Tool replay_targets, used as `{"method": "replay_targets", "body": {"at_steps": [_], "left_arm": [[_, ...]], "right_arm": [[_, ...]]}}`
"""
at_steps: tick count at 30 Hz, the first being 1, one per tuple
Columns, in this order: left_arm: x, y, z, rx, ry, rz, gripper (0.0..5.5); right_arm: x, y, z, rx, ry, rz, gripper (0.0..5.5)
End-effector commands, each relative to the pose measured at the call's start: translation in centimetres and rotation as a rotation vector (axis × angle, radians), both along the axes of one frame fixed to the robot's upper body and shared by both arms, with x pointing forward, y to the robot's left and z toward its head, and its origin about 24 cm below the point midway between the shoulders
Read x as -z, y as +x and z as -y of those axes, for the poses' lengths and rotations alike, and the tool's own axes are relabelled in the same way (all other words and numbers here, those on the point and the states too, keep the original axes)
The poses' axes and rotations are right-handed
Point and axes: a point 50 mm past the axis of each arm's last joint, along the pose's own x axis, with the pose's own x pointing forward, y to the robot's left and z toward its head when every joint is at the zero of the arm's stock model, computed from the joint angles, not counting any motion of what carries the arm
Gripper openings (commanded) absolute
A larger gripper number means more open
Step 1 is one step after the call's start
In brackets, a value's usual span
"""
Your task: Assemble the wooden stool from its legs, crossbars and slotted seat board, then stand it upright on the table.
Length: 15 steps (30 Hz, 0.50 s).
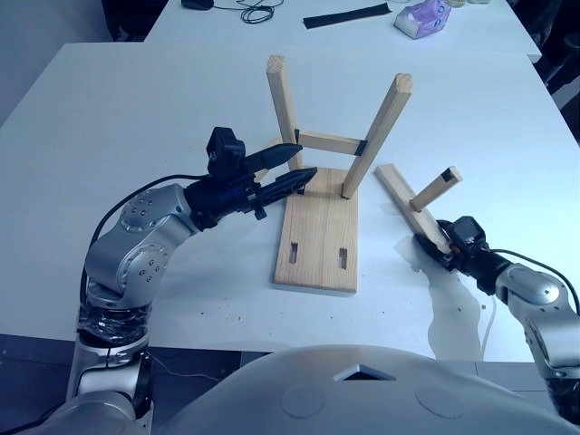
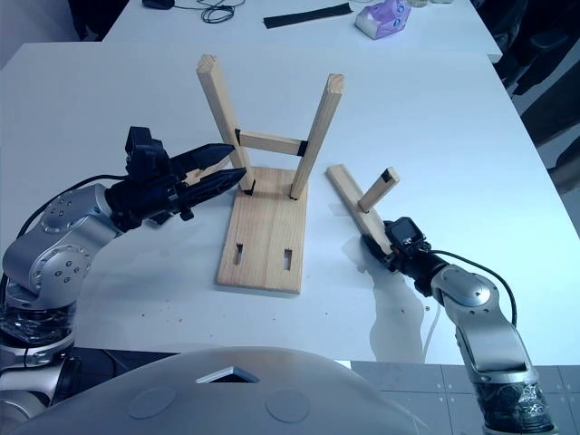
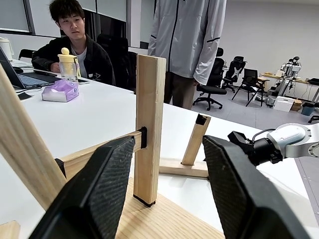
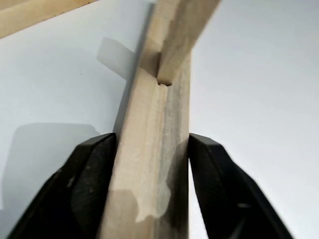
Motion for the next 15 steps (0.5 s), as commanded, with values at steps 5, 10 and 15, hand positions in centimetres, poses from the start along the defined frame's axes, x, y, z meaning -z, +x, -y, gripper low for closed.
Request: {"method": "replay_targets", "body": {"at_steps": [5,10,15], "left_arm": [[-0.2,0.3,-0.1,-0.016,0.007,0.028,2.51],[-0.6,1.3,-0.8,-0.087,0.019,0.058,2.51],[-1.7,2.4,-1.7,-0.17,0.013,0.092,2.51]], "right_arm": [[1.1,0.2,1.1,0.077,-0.012,-0.065,2.13],[0.5,1.8,2.2,0.16,0.0,0.001,2.13],[-1.6,3.7,3.3,0.198,0.042,0.116,2.13]]}}
